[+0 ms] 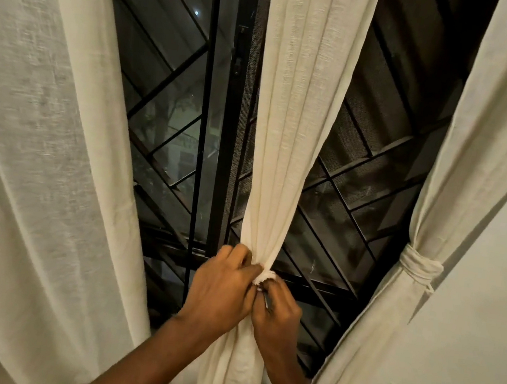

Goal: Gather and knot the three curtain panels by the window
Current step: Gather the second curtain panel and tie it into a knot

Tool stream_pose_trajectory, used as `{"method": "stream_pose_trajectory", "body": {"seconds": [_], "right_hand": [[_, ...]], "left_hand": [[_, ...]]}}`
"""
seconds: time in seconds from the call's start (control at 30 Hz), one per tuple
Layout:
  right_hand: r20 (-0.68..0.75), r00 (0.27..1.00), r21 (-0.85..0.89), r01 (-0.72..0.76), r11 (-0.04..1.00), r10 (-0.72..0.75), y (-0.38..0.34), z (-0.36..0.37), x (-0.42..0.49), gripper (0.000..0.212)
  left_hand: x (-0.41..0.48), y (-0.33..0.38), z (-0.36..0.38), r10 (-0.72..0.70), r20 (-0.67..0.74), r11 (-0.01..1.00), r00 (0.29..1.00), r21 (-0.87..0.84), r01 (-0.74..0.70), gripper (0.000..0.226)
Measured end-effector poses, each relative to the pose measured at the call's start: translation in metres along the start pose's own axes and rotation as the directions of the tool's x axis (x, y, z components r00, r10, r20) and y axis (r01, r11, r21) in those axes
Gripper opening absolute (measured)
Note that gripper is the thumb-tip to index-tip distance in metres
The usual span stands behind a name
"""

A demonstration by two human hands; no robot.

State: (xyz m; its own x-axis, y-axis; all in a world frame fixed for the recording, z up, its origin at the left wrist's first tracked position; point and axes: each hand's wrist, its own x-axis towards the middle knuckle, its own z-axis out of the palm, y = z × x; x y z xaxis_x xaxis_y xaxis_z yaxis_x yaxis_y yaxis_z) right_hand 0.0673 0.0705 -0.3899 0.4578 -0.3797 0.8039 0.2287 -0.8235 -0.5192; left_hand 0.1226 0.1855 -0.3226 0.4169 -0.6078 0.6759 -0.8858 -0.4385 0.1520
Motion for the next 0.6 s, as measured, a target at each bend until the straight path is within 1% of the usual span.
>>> {"method": "stream_pose_trajectory", "body": {"seconds": [0.07, 0.1, 0.17, 0.2, 0.23, 0.27, 0.3, 0.33, 0.37, 0.4, 0.43, 0.47, 0.5, 0.53, 0.6], "right_hand": [[-0.014, 1.0, -0.001, 0.014, 1.0, -0.014, 0.0, -0.002, 0.001, 0.017], [-0.019, 1.0, -0.003, 0.011, 1.0, -0.011, 0.0, -0.003, 0.002, 0.016], [-0.022, 1.0, -0.008, 0.004, 1.0, -0.004, -0.002, -0.003, 0.002, 0.014], [-0.019, 1.0, -0.009, 0.0, 1.0, 0.0, -0.003, -0.004, 0.002, 0.015], [-0.017, 1.0, -0.009, -0.003, 1.0, 0.003, -0.005, -0.004, 0.001, 0.015], [-0.016, 1.0, -0.006, -0.009, 1.0, 0.009, -0.006, -0.004, 0.0, 0.014], [-0.016, 1.0, -0.004, -0.018, 1.0, 0.018, -0.007, -0.004, 0.0, 0.012], [-0.014, 1.0, -0.005, -0.025, 1.0, 0.025, -0.007, -0.004, -0.001, 0.011], [-0.01, 1.0, -0.008, -0.029, 1.0, 0.028, -0.007, -0.004, -0.001, 0.013], [-0.005, 1.0, -0.012, -0.029, 0.999, 0.029, -0.006, -0.004, 0.0, 0.018], [-0.001, 1.0, -0.018, -0.027, 0.999, 0.027, -0.005, -0.004, 0.0, 0.021], [0.0, 1.0, -0.022, -0.025, 0.999, 0.025, -0.004, -0.004, 0.0, 0.022], [-0.002, 1.0, -0.023, -0.025, 0.999, 0.025, -0.003, -0.004, 0.0, 0.02], [-0.004, 1.0, -0.02, -0.024, 1.0, 0.024, -0.003, -0.004, 0.001, 0.017], [0.0, 1.0, -0.006, -0.023, 1.0, 0.023, -0.005, -0.004, 0.001, 0.018]], "left_hand": [[0.009, 0.0, -0.008, 0.063, 0.098, 0.992, 0.993, 0.105, -0.073, 0.026], [0.011, -0.001, -0.01, 0.086, 0.139, 0.988, 0.987, 0.117, -0.102, 0.029], [0.015, -0.003, -0.015, 0.108, 0.18, 0.989, 0.978, 0.084, -0.125, 0.03], [0.016, -0.004, -0.016, 0.115, 0.16, 0.991, 0.98, 0.053, -0.125, 0.027], [0.016, -0.005, -0.016, 0.093, 0.132, 0.996, 0.987, -0.005, -0.093, 0.024], [0.016, -0.005, -0.016, 0.037, 0.098, 0.996, 0.994, -0.081, -0.029, 0.019], [0.015, -0.004, -0.017, -0.049, 0.082, 0.983, 0.995, -0.17, 0.063, 0.015], [0.013, -0.002, -0.015, -0.153, 0.066, 0.946, 0.986, -0.277, 0.165, 0.01], [0.011, 0.001, -0.013, -0.274, 0.056, 0.881, 0.96, -0.386, 0.274, 0.005], [0.009, 0.004, -0.012, -0.391, 0.061, 0.79, 0.919, -0.491, 0.368, 0.004], [0.008, 0.005, -0.01, -0.47, 0.078, 0.703, 0.879, -0.568, 0.427, 0.007], [0.006, 0.004, -0.007, -0.496, 0.096, 0.657, 0.863, -0.608, 0.445, 0.01], [0.005, 0.002, -0.004, -0.475, 0.111, 0.657, 0.873, -0.615, 0.436, 0.011], [0.004, 0.0, -0.002, -0.422, 0.123, 0.689, 0.898, -0.601, 0.406, 0.011], [0.003, -0.005, 0.001, -0.254, 0.113, 0.802, 0.961, -0.531, 0.274, 0.011]]}}
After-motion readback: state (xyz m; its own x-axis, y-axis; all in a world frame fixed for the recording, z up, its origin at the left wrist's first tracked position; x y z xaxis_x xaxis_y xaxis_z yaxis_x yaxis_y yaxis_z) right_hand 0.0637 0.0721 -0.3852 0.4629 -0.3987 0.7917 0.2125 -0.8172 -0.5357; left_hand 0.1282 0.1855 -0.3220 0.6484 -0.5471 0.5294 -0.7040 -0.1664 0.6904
